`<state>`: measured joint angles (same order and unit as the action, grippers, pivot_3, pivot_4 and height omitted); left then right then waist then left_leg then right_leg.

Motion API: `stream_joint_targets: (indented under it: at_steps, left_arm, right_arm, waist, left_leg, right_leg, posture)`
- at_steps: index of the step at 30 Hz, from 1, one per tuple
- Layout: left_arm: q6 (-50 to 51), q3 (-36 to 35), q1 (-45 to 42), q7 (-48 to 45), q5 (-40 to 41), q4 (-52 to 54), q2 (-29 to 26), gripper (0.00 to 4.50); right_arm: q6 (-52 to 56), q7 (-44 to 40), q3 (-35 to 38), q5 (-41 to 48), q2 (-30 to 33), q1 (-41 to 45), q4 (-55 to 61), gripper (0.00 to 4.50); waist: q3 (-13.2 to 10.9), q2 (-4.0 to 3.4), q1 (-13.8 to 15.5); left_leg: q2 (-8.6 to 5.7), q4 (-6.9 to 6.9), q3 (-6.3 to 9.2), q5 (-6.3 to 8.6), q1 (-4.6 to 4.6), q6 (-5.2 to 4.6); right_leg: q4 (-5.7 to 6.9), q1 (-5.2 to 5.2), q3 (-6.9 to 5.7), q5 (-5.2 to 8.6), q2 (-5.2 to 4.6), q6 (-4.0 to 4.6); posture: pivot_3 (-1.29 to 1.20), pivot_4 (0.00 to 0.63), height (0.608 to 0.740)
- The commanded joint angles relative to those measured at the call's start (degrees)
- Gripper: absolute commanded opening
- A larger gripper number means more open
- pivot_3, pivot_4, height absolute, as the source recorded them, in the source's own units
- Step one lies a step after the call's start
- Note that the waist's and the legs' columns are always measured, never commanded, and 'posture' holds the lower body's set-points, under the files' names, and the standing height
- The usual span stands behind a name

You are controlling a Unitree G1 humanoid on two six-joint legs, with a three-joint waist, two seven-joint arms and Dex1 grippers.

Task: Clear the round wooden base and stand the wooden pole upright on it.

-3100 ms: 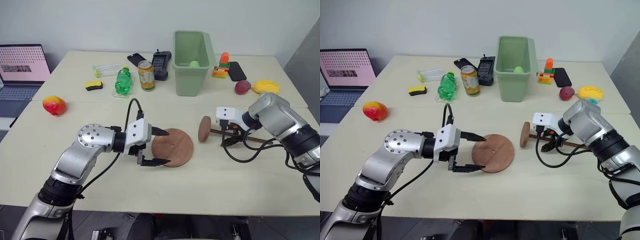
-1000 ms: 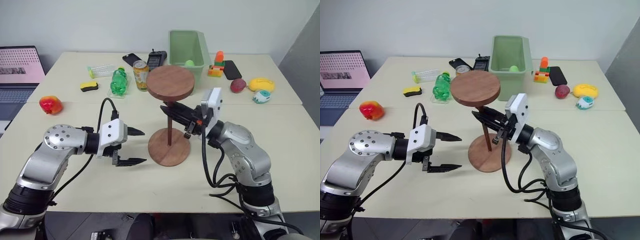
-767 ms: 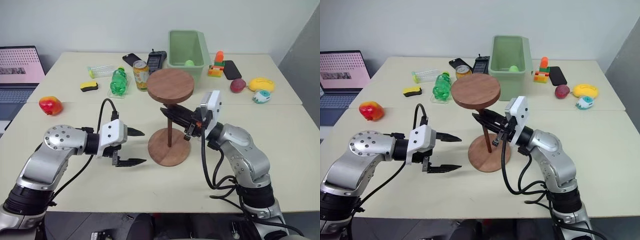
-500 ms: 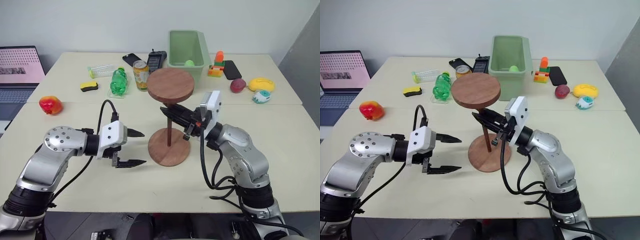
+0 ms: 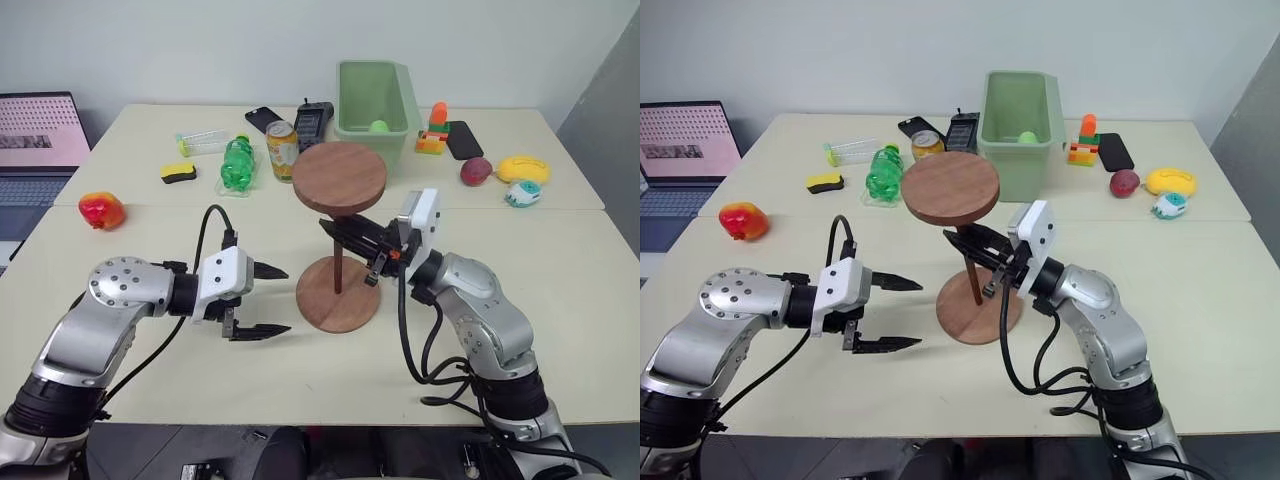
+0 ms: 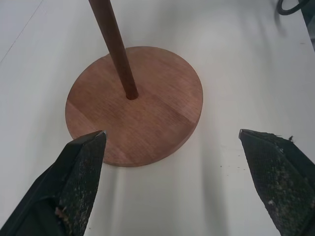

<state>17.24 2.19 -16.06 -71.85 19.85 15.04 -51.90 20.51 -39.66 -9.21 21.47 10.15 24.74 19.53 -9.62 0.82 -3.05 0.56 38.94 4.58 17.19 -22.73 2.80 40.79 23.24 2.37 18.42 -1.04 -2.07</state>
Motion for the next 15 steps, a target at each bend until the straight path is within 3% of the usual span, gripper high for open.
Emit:
stream_joint_targets:
  at_steps: [1,15]
  left_arm:
    - [-1.1,-1.0,0.1,-0.1,0.0,0.2,-0.6,4.50]
    - [-2.2,-0.9,0.5,0.1,-0.1,-0.4,-0.3,4.50]
  right_arm:
    - [-1.0,0.1,-0.5,-0.4,0.7,-0.6,-0.3,0.24]
    - [-2.0,0.1,-4.1,-2.8,3.4,-3.5,-1.8,0.24]
  waist:
    - [0.0,0.00,0.0]
    - [0.0,0.01,0.0]
  left_leg:
    - [0.00,0.00,-0.01,0.00,0.01,0.00]
    - [0.00,0.00,-0.01,0.00,0.04,0.00]
  right_leg:
    - [0.00,0.00,0.01,0.00,0.00,0.00]
    - [0.00,-0.05,0.01,0.00,0.00,0.00]
  posture:
    - [0.00,0.150,0.740]
    - [0.00,0.150,0.740]
